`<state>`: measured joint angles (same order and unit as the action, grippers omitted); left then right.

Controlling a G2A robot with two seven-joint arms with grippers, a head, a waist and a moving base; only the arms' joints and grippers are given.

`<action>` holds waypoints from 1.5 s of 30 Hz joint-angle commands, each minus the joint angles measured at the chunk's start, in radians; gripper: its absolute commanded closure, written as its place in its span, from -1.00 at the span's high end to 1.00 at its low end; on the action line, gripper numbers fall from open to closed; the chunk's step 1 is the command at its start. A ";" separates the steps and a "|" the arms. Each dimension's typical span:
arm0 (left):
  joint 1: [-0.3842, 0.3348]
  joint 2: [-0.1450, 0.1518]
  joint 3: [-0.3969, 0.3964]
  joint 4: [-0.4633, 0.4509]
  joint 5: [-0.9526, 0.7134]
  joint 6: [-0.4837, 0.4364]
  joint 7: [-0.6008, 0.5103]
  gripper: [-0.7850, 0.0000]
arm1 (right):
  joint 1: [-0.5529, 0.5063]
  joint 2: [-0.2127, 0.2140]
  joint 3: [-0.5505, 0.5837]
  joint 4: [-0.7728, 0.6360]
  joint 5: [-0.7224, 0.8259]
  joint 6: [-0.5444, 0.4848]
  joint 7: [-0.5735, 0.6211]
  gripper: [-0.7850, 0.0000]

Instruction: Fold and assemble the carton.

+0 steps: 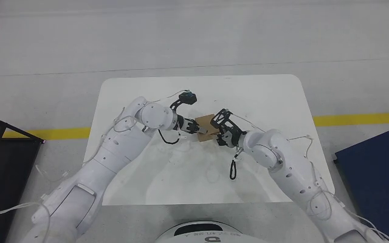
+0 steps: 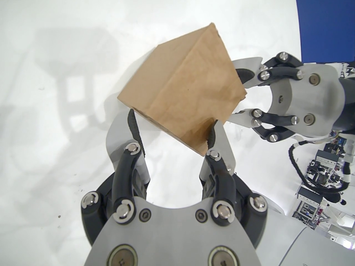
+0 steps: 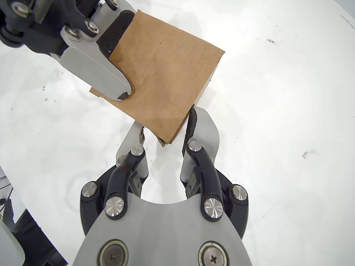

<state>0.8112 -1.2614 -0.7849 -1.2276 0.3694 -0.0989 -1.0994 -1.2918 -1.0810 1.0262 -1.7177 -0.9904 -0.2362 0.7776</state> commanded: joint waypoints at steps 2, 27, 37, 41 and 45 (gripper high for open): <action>-0.001 0.001 -0.004 0.002 -0.003 -0.002 0.000 0.15 | -0.014 0.004 0.011 -0.012 -0.010 -0.005 0.002 -0.32; 0.133 0.101 -0.402 -0.119 -0.159 -0.012 0.024 1.00 | -0.111 0.032 0.127 -0.164 -0.049 -0.040 0.018 1.00; 0.192 0.122 -0.507 -0.150 -0.219 -0.006 0.073 1.00 | -0.098 0.039 0.089 -0.143 -0.122 -0.241 -0.030 1.00; 0.192 0.122 -0.507 -0.150 -0.219 -0.006 0.073 1.00 | -0.093 0.041 0.088 -0.148 -0.161 -0.316 -0.143 1.00; 0.192 0.122 -0.507 -0.150 -0.219 -0.006 0.073 1.00 | -0.082 0.038 0.073 -0.104 -0.227 -0.302 -0.228 1.00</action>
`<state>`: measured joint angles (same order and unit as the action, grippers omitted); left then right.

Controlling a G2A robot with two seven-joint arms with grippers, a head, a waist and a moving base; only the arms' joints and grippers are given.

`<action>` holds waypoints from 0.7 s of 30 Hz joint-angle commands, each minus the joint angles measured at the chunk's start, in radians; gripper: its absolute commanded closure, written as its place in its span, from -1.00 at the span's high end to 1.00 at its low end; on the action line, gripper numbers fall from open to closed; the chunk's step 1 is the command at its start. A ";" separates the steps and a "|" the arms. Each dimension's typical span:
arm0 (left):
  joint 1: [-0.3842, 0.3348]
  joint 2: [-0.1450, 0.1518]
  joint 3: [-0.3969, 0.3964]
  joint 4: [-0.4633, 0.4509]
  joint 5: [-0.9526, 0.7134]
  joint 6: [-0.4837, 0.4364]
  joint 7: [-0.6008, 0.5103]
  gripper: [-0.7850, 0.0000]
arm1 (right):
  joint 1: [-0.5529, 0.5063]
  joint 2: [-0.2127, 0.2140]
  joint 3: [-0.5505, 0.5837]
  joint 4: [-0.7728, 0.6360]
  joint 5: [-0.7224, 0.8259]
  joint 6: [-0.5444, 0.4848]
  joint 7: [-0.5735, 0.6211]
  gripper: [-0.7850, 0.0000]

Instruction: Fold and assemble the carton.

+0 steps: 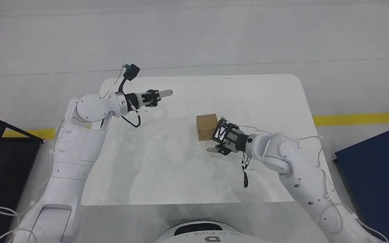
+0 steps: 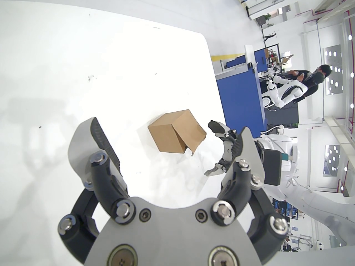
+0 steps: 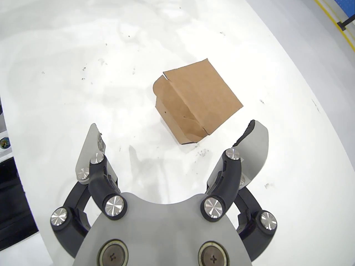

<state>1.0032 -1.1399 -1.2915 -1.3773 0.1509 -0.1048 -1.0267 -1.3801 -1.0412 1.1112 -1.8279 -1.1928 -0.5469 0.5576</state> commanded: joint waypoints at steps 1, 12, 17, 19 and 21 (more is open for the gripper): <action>0.000 0.000 0.000 0.000 0.000 0.000 0.000 1.00 | 0.013 -0.004 -0.024 0.014 -0.042 0.018 -0.011 1.00; 0.000 0.000 0.000 0.000 0.000 0.000 0.000 1.00 | 0.064 -0.034 -0.100 0.066 -0.082 0.201 -0.037 0.82; 0.000 0.000 0.000 0.000 0.000 0.000 0.000 1.00 | 0.078 -0.047 -0.133 0.075 -0.118 0.267 -0.028 0.74; 0.000 0.000 0.000 0.000 0.000 0.000 0.000 1.00 | 0.081 -0.050 -0.140 0.075 -0.124 0.274 -0.033 0.63; 0.000 0.000 0.000 0.000 0.000 0.000 0.000 1.00 | 0.080 -0.052 -0.145 0.075 -0.130 0.282 -0.040 0.42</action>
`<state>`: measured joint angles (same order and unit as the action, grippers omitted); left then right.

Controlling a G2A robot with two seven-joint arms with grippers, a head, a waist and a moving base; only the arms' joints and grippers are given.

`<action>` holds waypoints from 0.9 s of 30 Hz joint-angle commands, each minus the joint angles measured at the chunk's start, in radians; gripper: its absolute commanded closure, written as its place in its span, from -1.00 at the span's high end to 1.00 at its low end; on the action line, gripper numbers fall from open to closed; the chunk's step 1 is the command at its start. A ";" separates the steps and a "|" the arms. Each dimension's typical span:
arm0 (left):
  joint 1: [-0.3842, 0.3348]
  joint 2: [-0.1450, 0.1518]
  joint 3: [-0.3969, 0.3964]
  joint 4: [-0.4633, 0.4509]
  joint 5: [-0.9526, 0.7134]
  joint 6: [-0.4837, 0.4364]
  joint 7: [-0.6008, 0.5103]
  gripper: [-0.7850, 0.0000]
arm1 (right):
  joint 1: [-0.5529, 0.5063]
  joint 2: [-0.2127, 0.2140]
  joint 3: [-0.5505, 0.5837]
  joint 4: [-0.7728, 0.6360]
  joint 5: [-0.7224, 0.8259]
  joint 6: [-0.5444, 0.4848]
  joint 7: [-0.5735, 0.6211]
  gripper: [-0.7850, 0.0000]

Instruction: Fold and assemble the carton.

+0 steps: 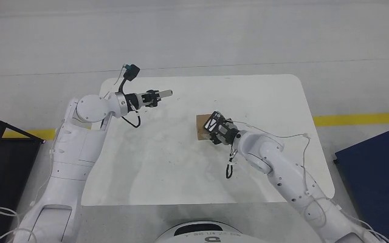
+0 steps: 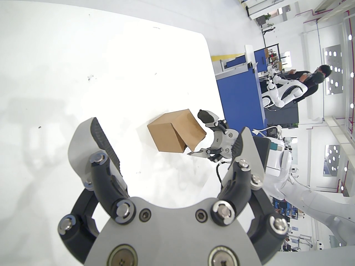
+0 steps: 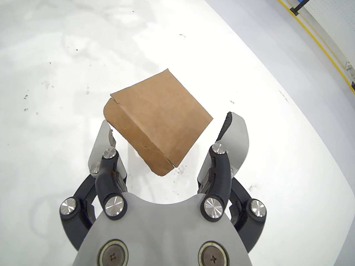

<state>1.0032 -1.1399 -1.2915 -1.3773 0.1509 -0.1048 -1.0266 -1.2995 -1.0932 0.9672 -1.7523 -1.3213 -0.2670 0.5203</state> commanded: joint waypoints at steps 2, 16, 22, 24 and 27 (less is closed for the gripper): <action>0.000 0.000 0.000 0.000 0.000 0.000 0.000 1.00 | -0.004 -0.003 -0.004 -0.003 -0.013 0.013 -0.006 -0.07; 0.000 0.000 0.000 0.000 0.000 0.000 0.000 1.00 | -0.048 -0.014 -0.030 -0.057 -0.099 0.085 -0.004 -1.00; 0.000 0.000 0.000 0.000 0.000 0.000 0.000 1.00 | -0.124 -0.008 0.008 -0.125 -0.087 0.122 -0.043 -0.58; 0.000 0.000 0.000 0.000 0.000 0.000 0.000 1.00 | -0.134 -0.009 0.035 -0.127 -0.026 0.140 -0.050 1.00; 0.000 0.000 0.000 0.000 0.000 0.000 0.000 1.00 | -0.125 -0.012 0.058 -0.115 0.048 0.158 -0.015 1.00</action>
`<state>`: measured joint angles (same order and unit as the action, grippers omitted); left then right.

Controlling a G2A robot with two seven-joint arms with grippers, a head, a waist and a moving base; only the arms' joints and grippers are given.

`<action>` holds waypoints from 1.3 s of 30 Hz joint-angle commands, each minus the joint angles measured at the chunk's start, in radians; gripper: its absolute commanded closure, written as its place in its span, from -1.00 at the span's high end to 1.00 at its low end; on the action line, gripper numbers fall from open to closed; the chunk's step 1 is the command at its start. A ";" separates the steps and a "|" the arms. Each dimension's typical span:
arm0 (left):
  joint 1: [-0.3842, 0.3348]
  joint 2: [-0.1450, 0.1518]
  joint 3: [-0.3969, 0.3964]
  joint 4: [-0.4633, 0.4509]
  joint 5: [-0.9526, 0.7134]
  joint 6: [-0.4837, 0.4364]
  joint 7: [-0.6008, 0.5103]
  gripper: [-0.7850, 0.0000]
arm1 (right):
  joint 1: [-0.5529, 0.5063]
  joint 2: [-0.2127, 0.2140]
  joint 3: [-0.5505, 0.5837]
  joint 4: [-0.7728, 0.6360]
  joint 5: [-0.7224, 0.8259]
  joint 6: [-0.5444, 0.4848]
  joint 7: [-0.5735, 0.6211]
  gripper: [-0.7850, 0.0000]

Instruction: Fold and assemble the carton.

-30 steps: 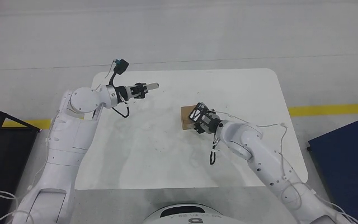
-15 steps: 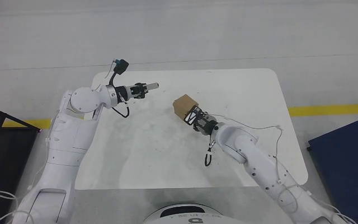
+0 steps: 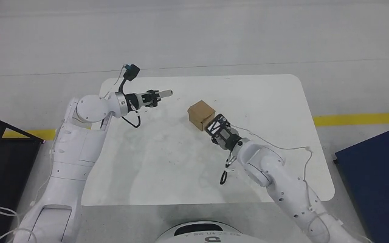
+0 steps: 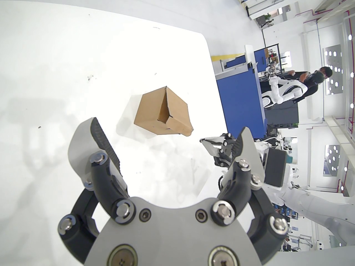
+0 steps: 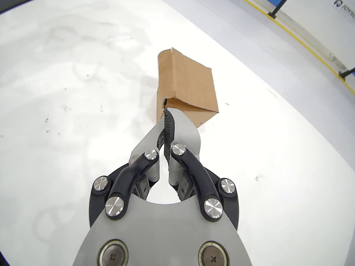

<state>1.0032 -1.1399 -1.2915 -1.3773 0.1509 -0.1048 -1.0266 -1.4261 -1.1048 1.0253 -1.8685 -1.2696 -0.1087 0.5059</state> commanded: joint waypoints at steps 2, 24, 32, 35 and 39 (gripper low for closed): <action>0.000 0.000 0.000 0.000 0.000 0.000 0.000 1.00 | 0.001 0.000 0.000 0.001 -0.004 0.000 -0.001 1.00; 0.000 0.000 0.000 0.000 0.000 0.000 0.000 1.00 | 0.282 -0.041 -0.055 0.329 0.186 -0.294 -0.159 0.99; 0.000 0.000 0.000 0.000 0.000 0.000 0.000 1.00 | 0.384 -0.085 -0.169 0.424 0.107 -0.182 -0.096 0.80; 0.000 0.000 0.000 0.000 0.000 0.000 0.000 1.00 | 0.396 -0.095 -0.185 0.432 0.081 -0.136 -0.090 0.73; 0.000 0.000 0.000 0.000 0.000 0.000 0.000 1.00 | 0.402 -0.102 -0.188 0.443 0.071 -0.110 -0.090 0.47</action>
<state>1.0032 -1.1399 -1.2915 -1.3773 0.1509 -0.1048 -1.0266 -1.0240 -1.2060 0.8385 -1.4265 -1.1967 -0.2217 0.4164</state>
